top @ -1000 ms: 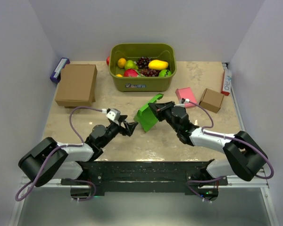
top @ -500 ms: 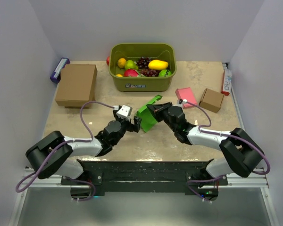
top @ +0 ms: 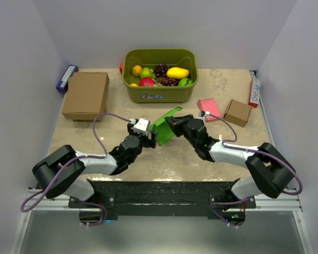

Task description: Fold the paper box

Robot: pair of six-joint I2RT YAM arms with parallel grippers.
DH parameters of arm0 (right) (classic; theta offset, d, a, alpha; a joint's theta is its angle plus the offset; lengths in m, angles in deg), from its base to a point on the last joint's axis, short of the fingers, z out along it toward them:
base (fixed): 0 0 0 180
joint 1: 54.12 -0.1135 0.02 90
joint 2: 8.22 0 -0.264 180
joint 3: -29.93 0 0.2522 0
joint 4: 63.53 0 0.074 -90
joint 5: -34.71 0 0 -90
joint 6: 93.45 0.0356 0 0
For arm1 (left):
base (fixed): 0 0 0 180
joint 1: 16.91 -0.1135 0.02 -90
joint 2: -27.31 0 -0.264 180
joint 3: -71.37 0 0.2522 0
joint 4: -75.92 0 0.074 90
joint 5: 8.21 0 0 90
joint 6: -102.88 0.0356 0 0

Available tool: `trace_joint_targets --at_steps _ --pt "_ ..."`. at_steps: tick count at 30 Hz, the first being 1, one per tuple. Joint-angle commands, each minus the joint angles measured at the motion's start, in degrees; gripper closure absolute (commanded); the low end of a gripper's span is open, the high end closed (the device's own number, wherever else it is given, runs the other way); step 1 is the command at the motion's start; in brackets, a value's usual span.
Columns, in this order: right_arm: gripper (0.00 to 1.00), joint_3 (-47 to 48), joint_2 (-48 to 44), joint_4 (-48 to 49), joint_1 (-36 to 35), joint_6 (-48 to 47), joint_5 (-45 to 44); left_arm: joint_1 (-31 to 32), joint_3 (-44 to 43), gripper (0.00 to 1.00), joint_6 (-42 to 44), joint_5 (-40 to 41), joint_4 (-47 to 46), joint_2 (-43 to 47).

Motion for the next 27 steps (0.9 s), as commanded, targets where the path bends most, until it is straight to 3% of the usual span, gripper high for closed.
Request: trace_joint_targets --at_steps 1,5,12,20,27 --pt "1.00 2.0 0.8 0.1 -0.5 -0.6 -1.8 0.4 -2.6 0.15 1.8 2.7 -3.2 -1.7" --pt "1.00 2.0 1.1 0.3 -0.5 -0.8 -1.8 0.4 -3.4 0.17 3.2 2.6 -3.9 -2.6" --pt "1.00 1.9 1.3 0.4 -0.4 -0.9 -1.8 0.4 -3.2 0.47 4.9 1.7 -4.5 -2.0" --pt "1.00 1.8 1.4 0.0 -0.5 -1.2 -2.2 0.4 -0.7 0.59 7.7 -1.5 -5.4 0.7" --pt "1.00 1.7 1.5 0.1 -0.4 -1.6 -2.3 0.4 0.3 0.77 8.7 -4.7 -5.6 1.6"
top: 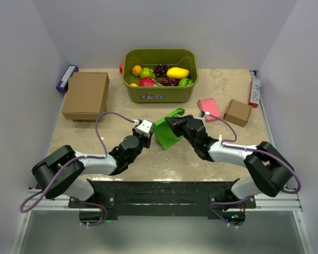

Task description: Fold the paper box

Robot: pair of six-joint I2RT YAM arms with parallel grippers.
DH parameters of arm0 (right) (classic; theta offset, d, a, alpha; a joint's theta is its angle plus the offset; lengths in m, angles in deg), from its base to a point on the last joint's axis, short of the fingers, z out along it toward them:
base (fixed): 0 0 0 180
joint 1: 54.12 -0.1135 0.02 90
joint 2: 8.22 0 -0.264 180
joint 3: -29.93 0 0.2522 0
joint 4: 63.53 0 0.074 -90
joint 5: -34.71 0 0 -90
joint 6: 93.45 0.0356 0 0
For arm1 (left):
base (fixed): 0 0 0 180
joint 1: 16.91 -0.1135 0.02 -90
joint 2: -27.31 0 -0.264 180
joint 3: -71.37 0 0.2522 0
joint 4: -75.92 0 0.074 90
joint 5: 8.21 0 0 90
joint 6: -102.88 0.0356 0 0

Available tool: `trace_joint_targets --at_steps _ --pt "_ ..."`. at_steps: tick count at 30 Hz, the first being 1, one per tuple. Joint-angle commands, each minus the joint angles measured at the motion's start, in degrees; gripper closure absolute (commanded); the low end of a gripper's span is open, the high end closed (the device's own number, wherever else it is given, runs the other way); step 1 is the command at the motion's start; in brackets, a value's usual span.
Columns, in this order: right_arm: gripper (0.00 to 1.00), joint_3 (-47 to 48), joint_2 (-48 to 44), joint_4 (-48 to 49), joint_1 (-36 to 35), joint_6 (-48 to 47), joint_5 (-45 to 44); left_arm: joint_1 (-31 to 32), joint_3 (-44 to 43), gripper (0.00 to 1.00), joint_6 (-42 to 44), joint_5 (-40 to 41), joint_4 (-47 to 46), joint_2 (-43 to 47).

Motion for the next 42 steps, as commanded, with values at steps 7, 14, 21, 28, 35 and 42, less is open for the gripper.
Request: trace_joint_targets --at_steps 7,14,21,28,35,42 --pt "0.98 1.2 -0.6 -0.5 -0.4 -4.2 -1.9 -0.6 -1.8 0.97 -2.6 -4.3 2.4 2.7" --pt "0.45 1.8 -5.7 -5.3 -0.3 -15.6 -2.0 -6.7 -8.0 1.00 -11.7 -13.0 20.2 3.7" --pt "0.25 1.8 -12.1 -14.2 -2.7 -34.8 -1.3 -11.5 -11.0 1.00 -12.7 -23.4 28.7 3.4" --pt "0.25 2.0 -12.5 -19.9 -9.2 -47.4 -3.9 -13.0 -12.7 1.00 -13.2 -29.3 32.4 2.9" --pt "0.29 4.1 -5.5 -20.8 -10.9 -52.8 -4.1 -13.9 -13.0 1.00 -12.4 -30.7 33.9 2.9" --pt "0.32 5.7 -1.7 -18.2 -18.6 -63.3 -12.7 -15.0 -14.8 1.00 -14.1 -34.4 37.5 2.9"
